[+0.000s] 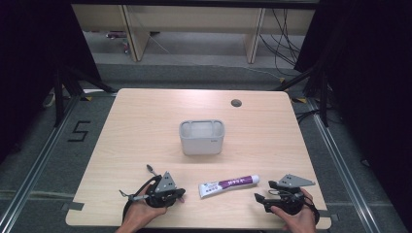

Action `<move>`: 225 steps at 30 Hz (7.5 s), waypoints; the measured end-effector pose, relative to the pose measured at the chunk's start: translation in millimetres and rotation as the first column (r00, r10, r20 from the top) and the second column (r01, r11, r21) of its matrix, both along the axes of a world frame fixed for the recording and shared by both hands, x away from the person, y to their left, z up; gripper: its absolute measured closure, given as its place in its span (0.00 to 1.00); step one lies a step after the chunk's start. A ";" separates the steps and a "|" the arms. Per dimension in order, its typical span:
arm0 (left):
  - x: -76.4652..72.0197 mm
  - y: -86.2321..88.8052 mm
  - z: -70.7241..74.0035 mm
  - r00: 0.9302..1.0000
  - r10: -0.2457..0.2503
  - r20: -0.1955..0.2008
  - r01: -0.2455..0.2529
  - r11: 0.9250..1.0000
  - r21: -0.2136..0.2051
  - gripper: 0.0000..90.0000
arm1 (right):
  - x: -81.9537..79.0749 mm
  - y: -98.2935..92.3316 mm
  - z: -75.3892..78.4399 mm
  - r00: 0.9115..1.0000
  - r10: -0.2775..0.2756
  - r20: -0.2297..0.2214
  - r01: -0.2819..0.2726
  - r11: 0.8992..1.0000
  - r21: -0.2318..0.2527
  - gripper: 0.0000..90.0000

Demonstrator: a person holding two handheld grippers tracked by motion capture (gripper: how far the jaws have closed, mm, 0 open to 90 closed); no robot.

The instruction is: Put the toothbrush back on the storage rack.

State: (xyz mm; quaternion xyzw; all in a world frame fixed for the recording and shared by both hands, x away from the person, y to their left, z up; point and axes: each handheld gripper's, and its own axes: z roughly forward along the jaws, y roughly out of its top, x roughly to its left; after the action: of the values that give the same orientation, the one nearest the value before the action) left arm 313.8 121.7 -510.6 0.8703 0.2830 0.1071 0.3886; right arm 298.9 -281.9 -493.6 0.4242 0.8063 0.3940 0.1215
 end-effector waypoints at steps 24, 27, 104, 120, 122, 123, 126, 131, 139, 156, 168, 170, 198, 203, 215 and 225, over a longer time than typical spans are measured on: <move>-14.5 20.8 1.1 0.999 -0.026 -0.029 0.027 0.999 0.035 0.99 | -0.1 0.2 -0.3 1.000 -0.004 -0.002 0.004 1.000 0.004 0.28; -18.3 25.5 2.0 0.999 -0.029 -0.024 0.030 0.999 0.039 0.99 | 0.0 0.3 -0.2 1.000 -0.005 -0.003 0.005 1.000 0.005 0.28; 14.5 95.5 31.9 0.980 0.156 -0.127 -0.103 0.930 0.352 0.69 | 1.4 1.2 -0.6 1.000 -0.001 -0.016 0.001 1.000 -0.010 0.28; 31.9 87.4 27.3 0.975 0.121 -0.187 -0.030 0.903 0.429 0.81 | 3.1 0.4 -1.9 1.000 0.015 -0.004 -0.015 1.000 -0.005 0.28; 32.7 87.0 25.0 0.975 0.122 -0.186 -0.034 0.908 0.418 0.82 | 2.7 -0.7 -0.5 1.000 0.013 -0.004 -0.013 1.000 -0.025 0.28; 33.5 86.8 25.1 0.975 0.118 -0.187 -0.028 0.905 0.424 0.83 | 2.4 -0.8 -0.2 1.000 0.010 -0.007 -0.010 1.000 -0.026 0.28; 34.8 84.7 25.6 0.975 0.110 -0.195 -0.015 0.901 0.434 0.86 | 2.7 -0.8 -0.4 1.000 0.011 -0.003 -0.011 1.000 -0.026 0.28; 36.3 79.0 26.3 0.967 0.118 -0.228 -0.002 0.891 0.453 0.89 | 3.7 -0.4 -1.7 0.999 0.032 -0.017 -0.032 0.999 -0.001 0.29; 40.8 74.0 27.7 0.962 0.107 -0.252 0.029 0.875 0.483 0.91 | 3.4 -0.3 -1.4 0.999 0.032 -0.024 -0.032 0.999 0.005 0.29; 41.8 70.3 28.6 0.961 0.097 -0.261 0.051 0.860 0.508 0.91 | 2.4 0.0 -1.0 1.000 0.008 -0.004 -0.008 1.000 -0.018 0.29; 36.8 70.9 35.9 0.970 0.083 -0.227 0.038 0.875 0.483 0.92 | 4.4 -1.5 -1.4 0.999 0.042 -0.020 -0.042 0.999 0.006 0.29; 37.1 71.8 38.6 0.972 0.077 -0.222 0.040 0.877 0.479 0.92 | 4.4 -1.5 -1.4 0.999 0.041 -0.020 -0.041 0.999 0.007 0.29; 40.3 75.8 78.4 0.997 0.055 -0.056 -0.045 0.985 0.169 0.92 | 3.0 -1.6 -1.2 1.000 0.001 -0.008 -0.001 1.000 0.005 0.29; 43.0 69.8 86.0 0.997 0.082 -0.017 -0.080 0.992 0.099 0.92 | 2.3 -1.2 -0.9 1.000 -0.004 -0.015 0.004 1.000 0.011 0.29; 58.4 59.5 96.5 0.987 0.150 0.055 -0.148 0.988 -0.047 0.92 | 1.8 -0.8 -0.8 1.000 -0.014 -0.024 0.014 1.000 0.024 0.29; 76.7 55.7 100.3 0.969 0.232 0.080 -0.215 0.961 -0.175 0.92 | 2.3 -1.6 -1.0 1.000 -0.013 -0.011 0.013 1.000 0.021 0.29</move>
State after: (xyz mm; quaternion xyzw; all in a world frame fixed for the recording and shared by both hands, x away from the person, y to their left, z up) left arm 390.6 177.4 -410.3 0.7913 0.3674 0.1700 0.4582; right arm 301.1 -283.5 -494.6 0.4327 0.7999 0.3994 0.1154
